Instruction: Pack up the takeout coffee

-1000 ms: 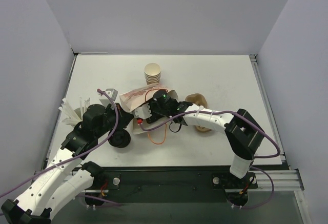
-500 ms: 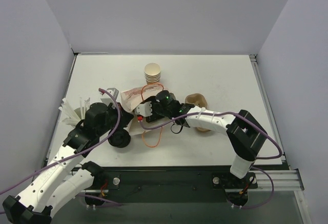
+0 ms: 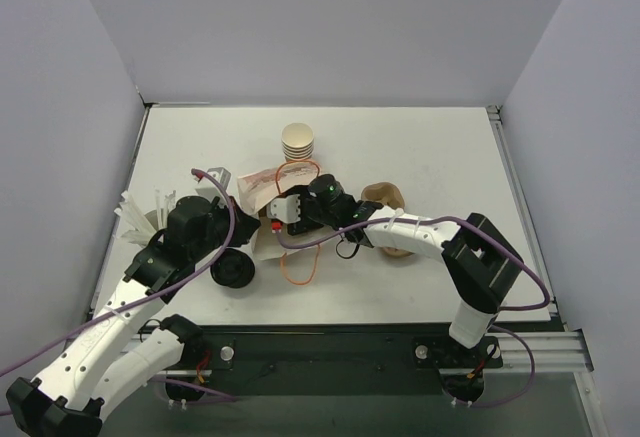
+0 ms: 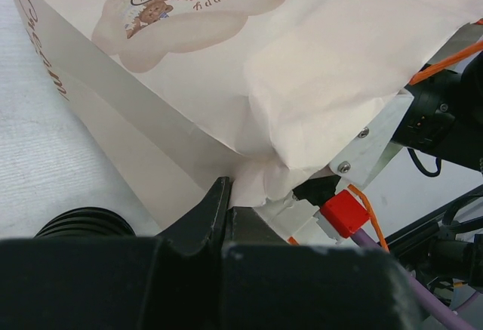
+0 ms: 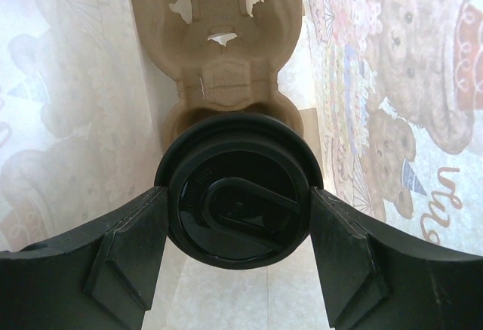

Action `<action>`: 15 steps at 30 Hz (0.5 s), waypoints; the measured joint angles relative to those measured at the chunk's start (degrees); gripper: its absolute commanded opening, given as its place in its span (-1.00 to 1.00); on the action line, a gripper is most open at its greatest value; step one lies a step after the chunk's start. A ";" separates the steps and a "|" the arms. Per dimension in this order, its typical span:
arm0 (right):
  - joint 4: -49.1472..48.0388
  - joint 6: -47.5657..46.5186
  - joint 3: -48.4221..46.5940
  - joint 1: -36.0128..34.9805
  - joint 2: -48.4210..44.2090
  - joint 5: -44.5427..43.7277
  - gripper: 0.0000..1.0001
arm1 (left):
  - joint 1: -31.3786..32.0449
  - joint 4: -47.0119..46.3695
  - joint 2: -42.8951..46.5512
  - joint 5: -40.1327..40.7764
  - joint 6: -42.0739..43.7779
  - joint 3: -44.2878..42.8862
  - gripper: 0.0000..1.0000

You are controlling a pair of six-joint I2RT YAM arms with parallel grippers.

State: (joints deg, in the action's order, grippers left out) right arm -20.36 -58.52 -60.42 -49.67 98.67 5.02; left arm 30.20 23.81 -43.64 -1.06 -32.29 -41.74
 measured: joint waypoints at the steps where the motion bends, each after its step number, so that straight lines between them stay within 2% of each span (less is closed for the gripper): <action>1: -0.07 0.00 0.04 0.04 0.00 0.04 0.00 | 0.00 0.02 0.00 0.09 -0.11 -0.04 -1.00; 15: -2.84 1.70 0.96 0.63 0.57 0.15 0.09 | -0.04 0.39 -0.44 0.39 -0.55 -0.52 -1.00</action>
State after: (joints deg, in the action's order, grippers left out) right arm -23.20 -56.82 -59.46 -49.04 99.24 5.17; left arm 30.15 24.21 -44.07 -0.67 -32.84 -42.26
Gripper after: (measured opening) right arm 0.688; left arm 0.024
